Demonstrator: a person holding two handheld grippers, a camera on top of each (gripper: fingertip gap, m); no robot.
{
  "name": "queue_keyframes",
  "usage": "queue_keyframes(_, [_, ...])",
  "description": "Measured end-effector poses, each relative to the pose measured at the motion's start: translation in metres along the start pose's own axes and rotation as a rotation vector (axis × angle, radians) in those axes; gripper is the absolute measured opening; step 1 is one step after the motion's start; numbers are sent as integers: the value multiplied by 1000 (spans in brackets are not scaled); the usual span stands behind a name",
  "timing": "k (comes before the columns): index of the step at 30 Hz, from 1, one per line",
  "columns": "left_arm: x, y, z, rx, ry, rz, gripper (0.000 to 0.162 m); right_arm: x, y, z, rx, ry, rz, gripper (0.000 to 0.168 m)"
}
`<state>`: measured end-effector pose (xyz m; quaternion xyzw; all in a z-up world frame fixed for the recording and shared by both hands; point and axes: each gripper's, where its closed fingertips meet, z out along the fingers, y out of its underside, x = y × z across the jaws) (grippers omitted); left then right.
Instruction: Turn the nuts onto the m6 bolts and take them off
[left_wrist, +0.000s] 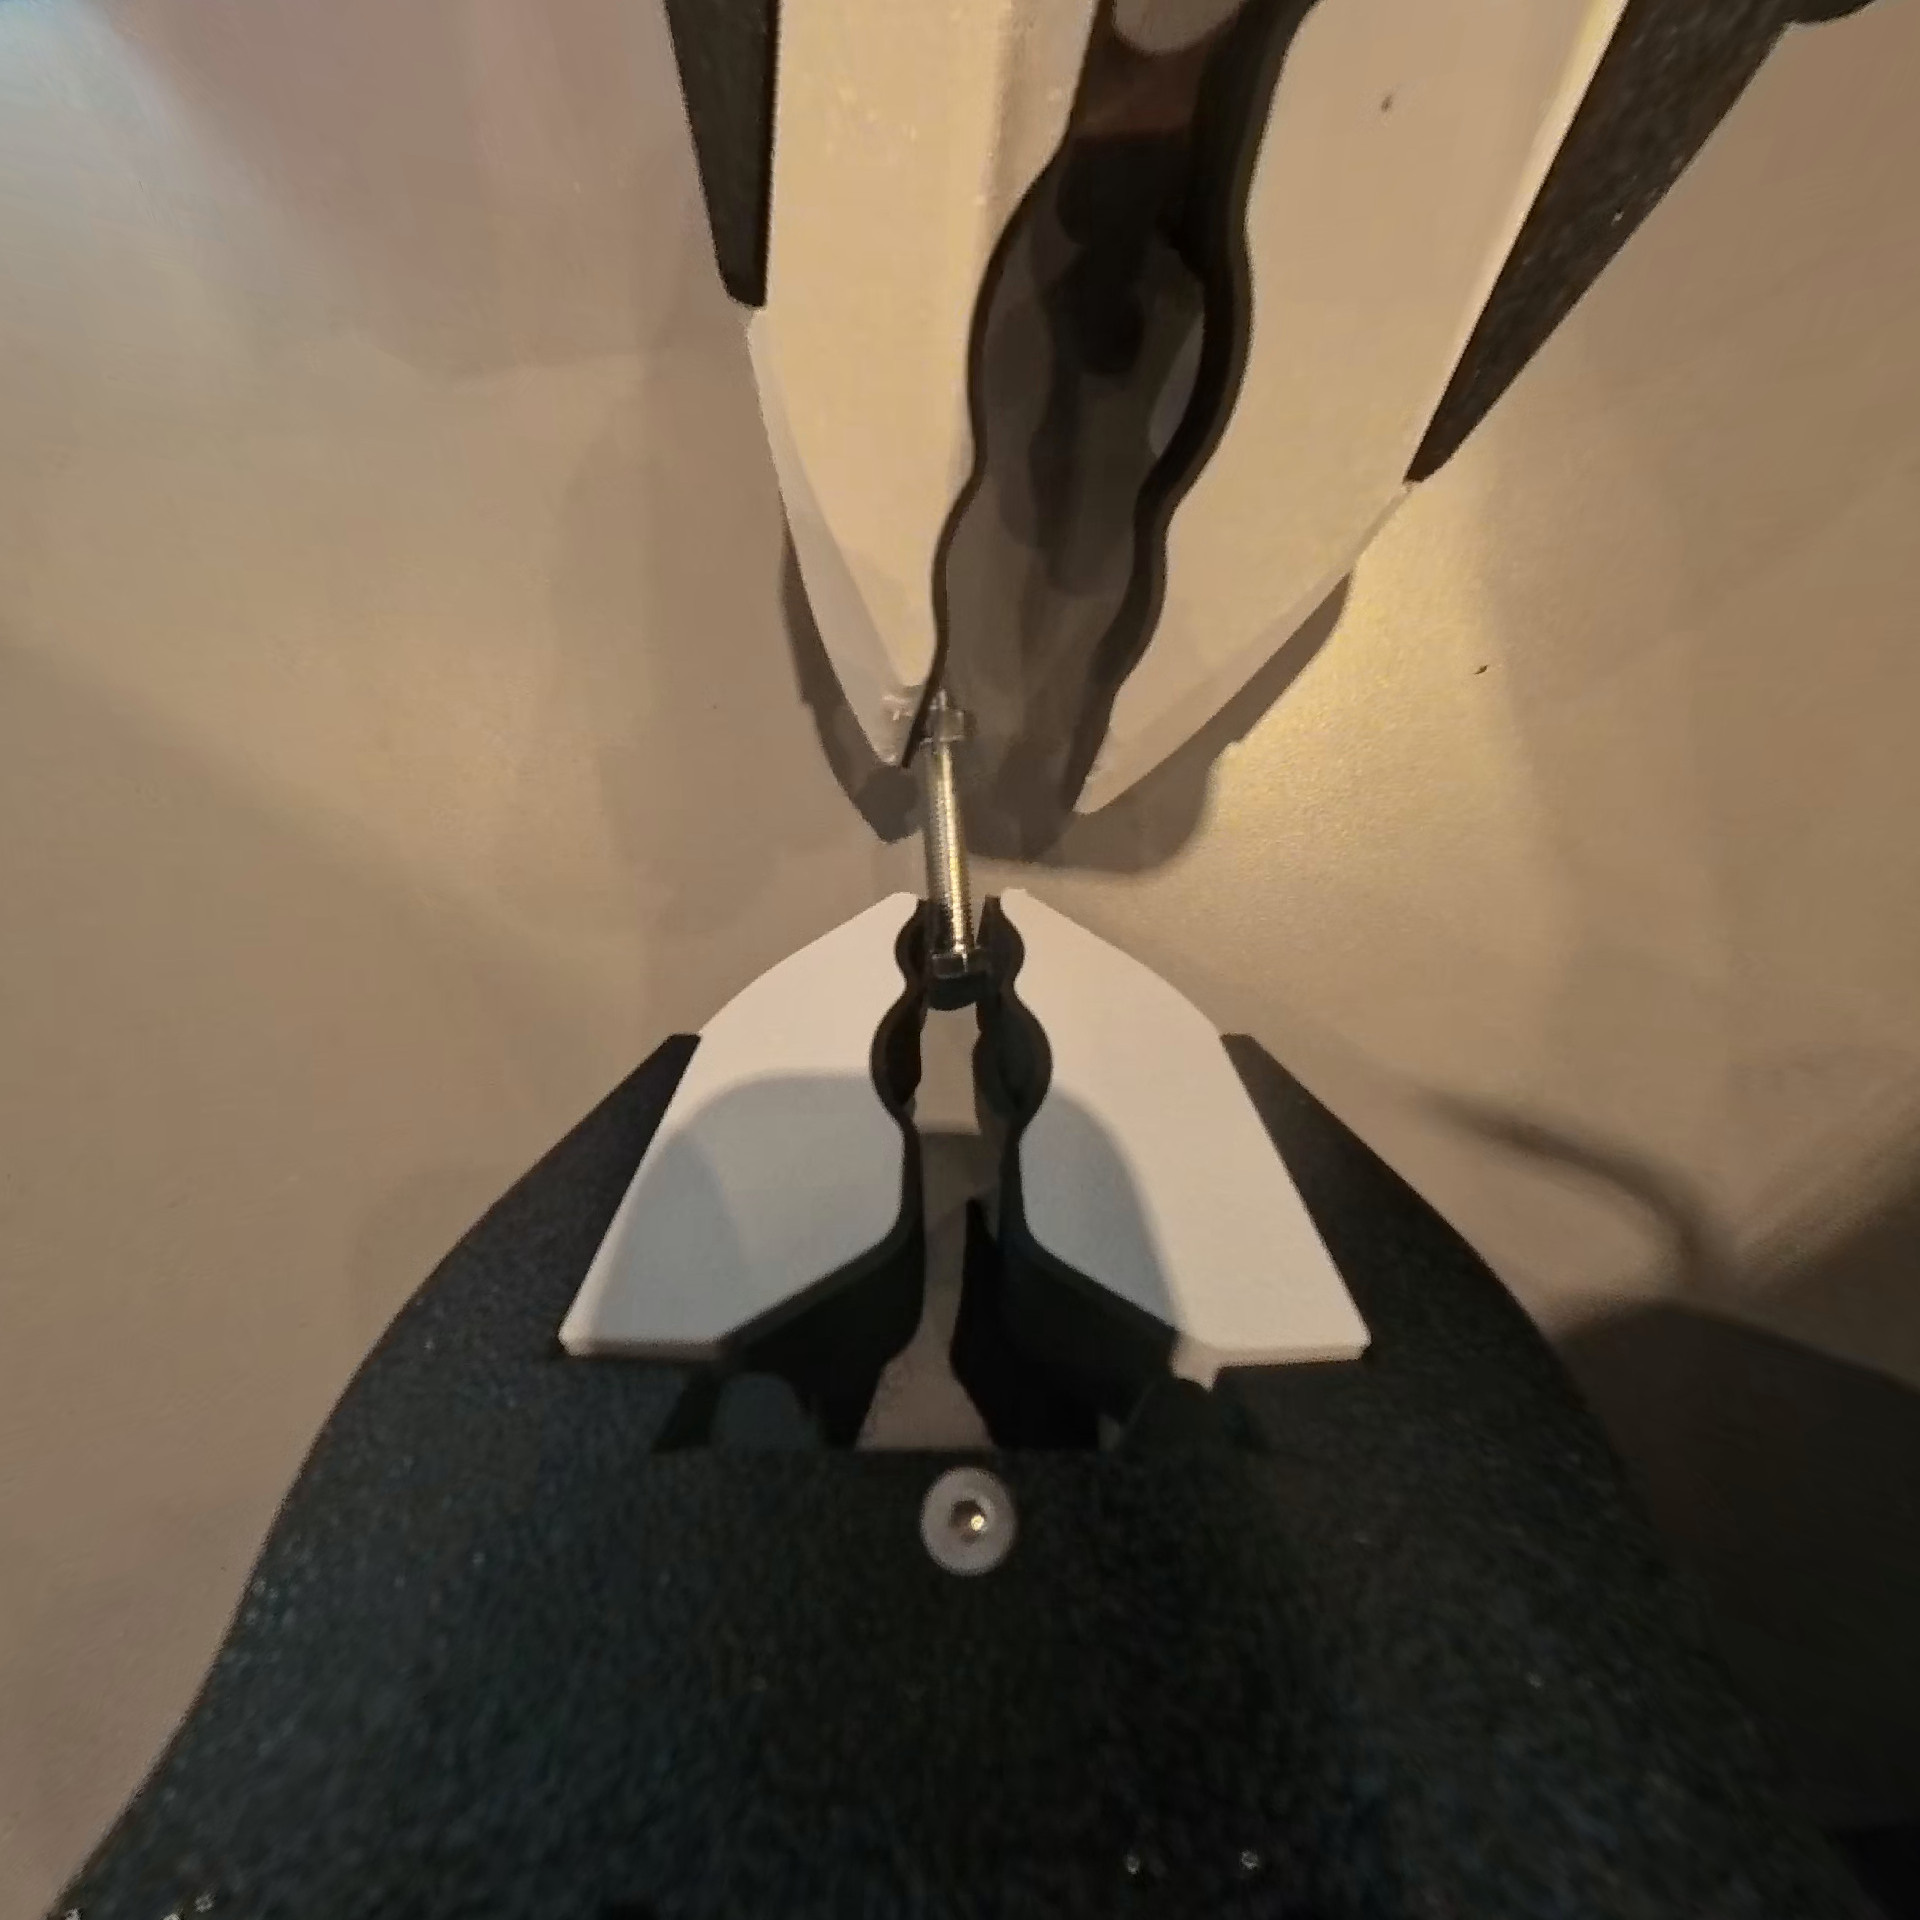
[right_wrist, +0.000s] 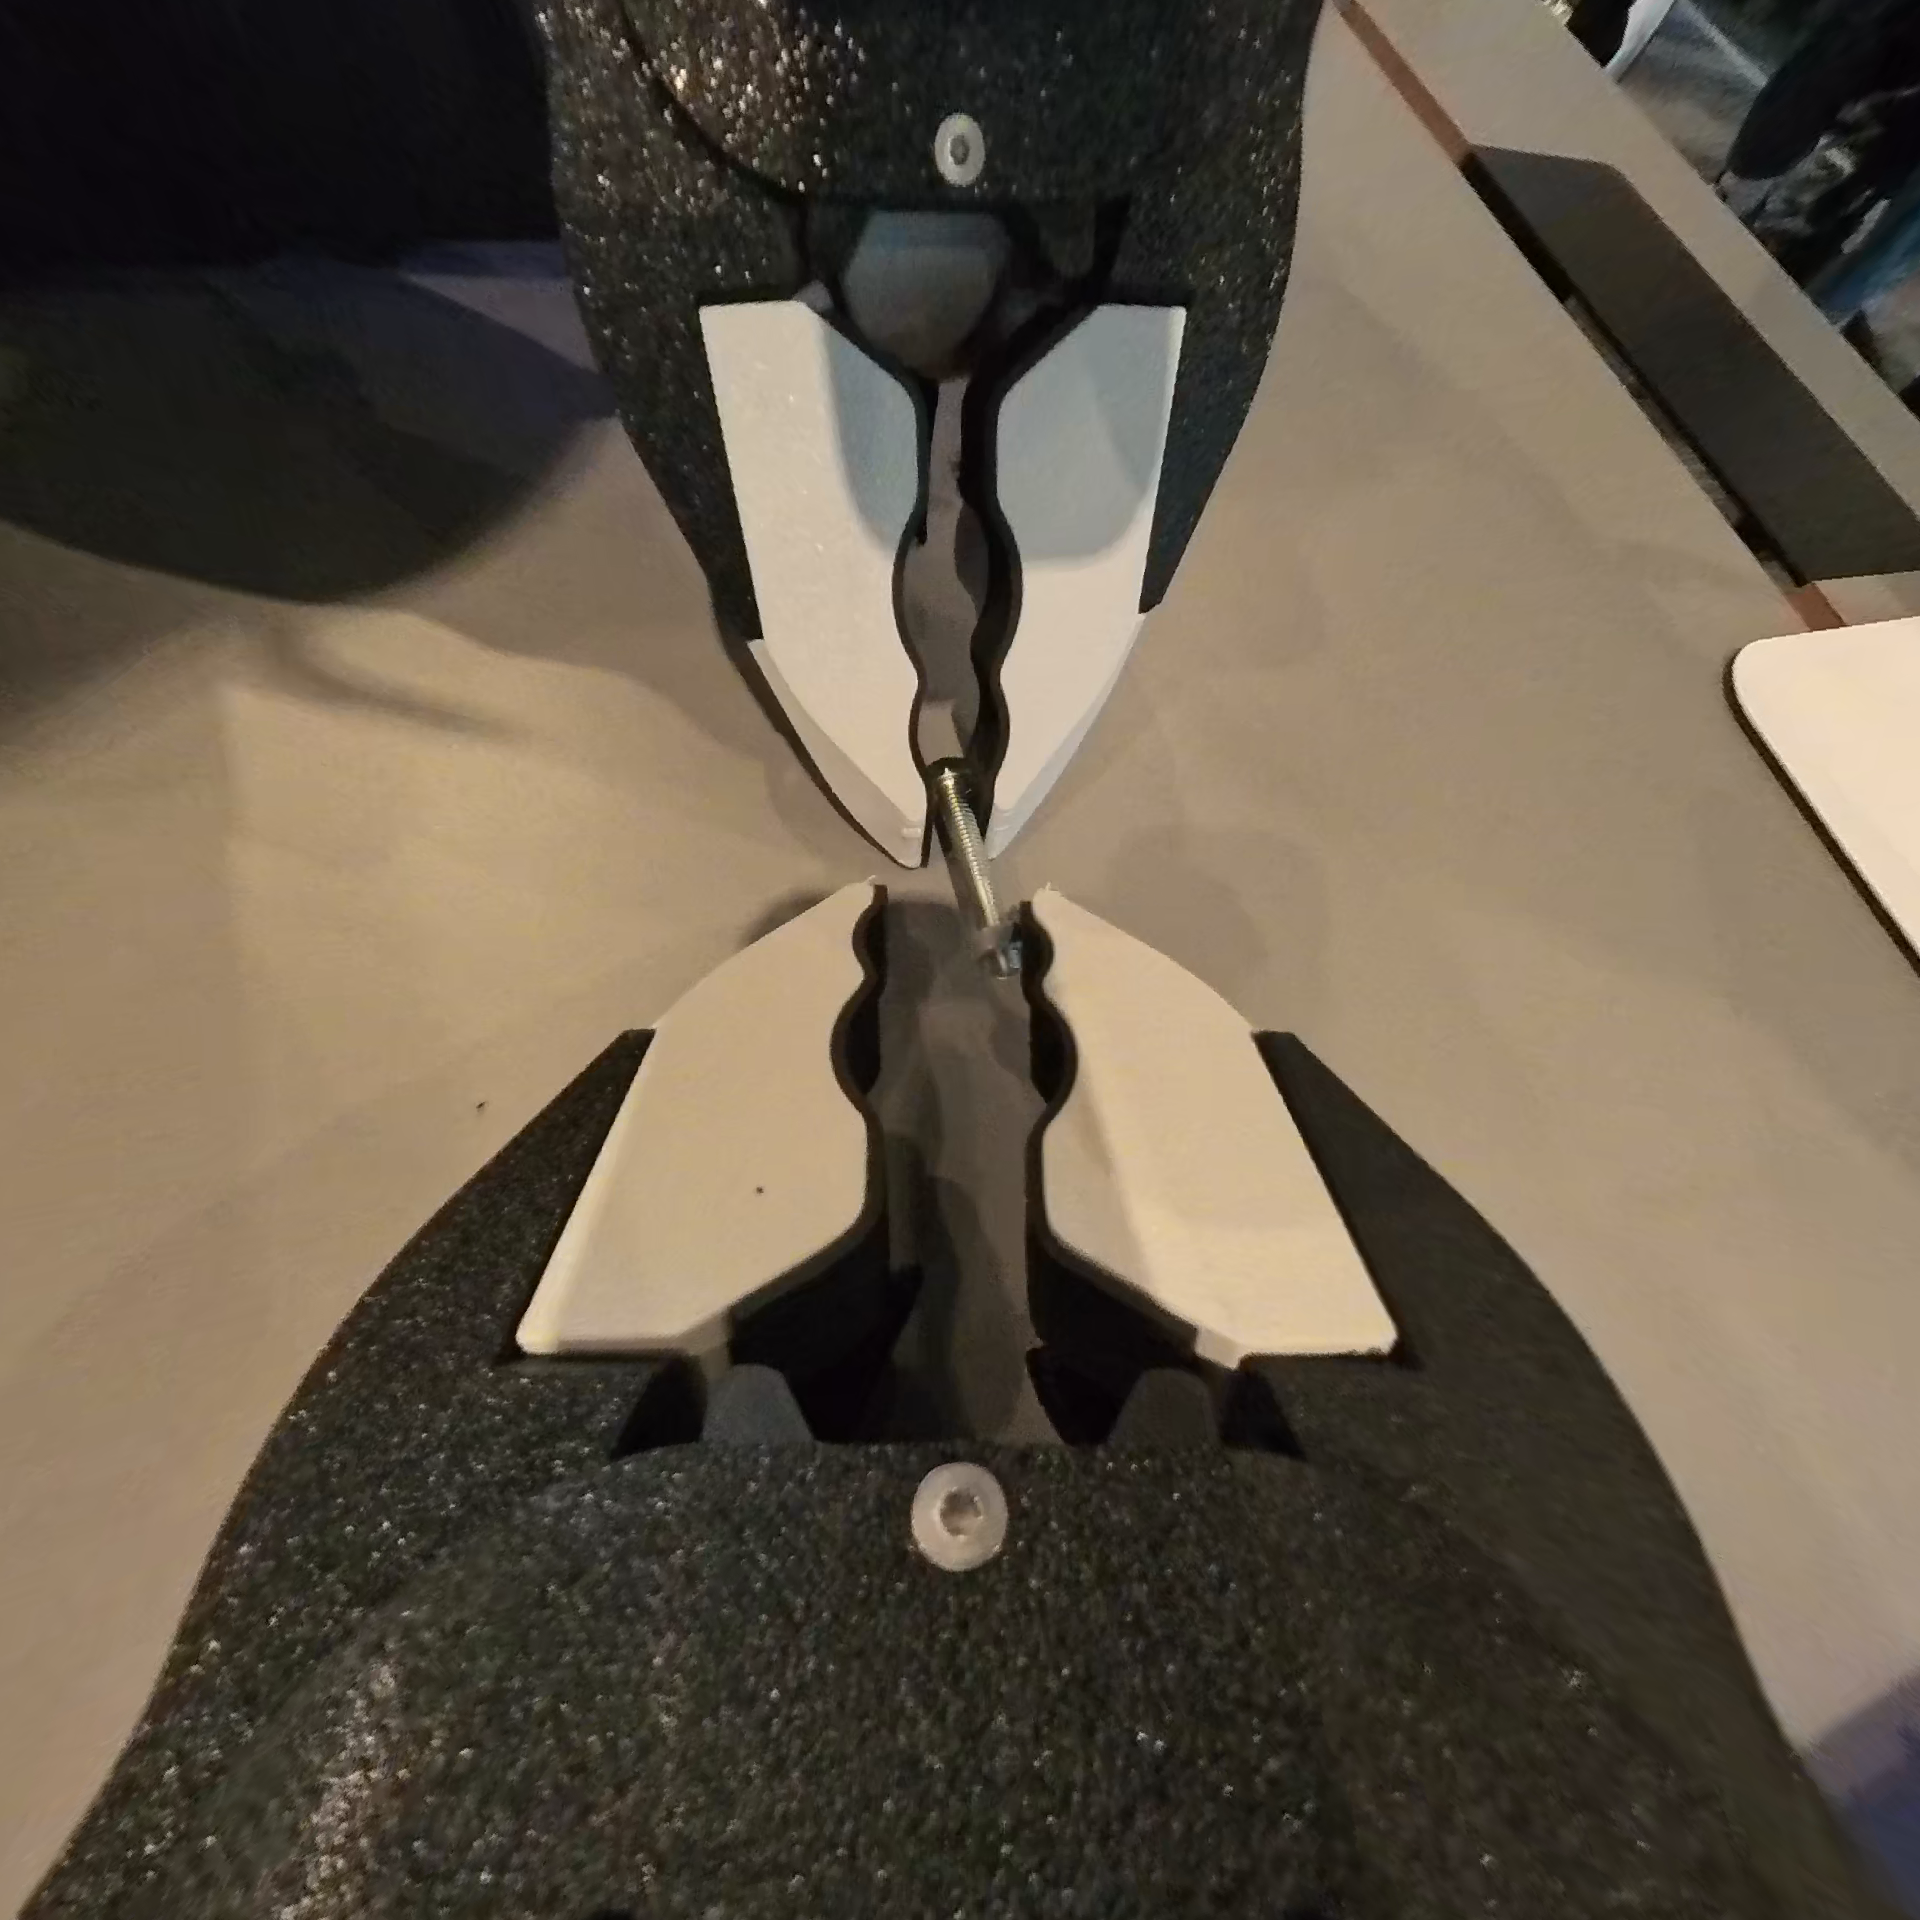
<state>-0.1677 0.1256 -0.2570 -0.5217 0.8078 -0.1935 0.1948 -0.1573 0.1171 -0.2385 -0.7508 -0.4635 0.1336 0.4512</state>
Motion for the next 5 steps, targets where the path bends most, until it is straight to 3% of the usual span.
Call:
queue_keyframes(1, [0,0,0,0,0,0,10,0,0,0,0,-3,3,23])
queue_keyframes(5, [0,0,0,-1,1,-1,9,-4,0,-1,0,-33,10,16])
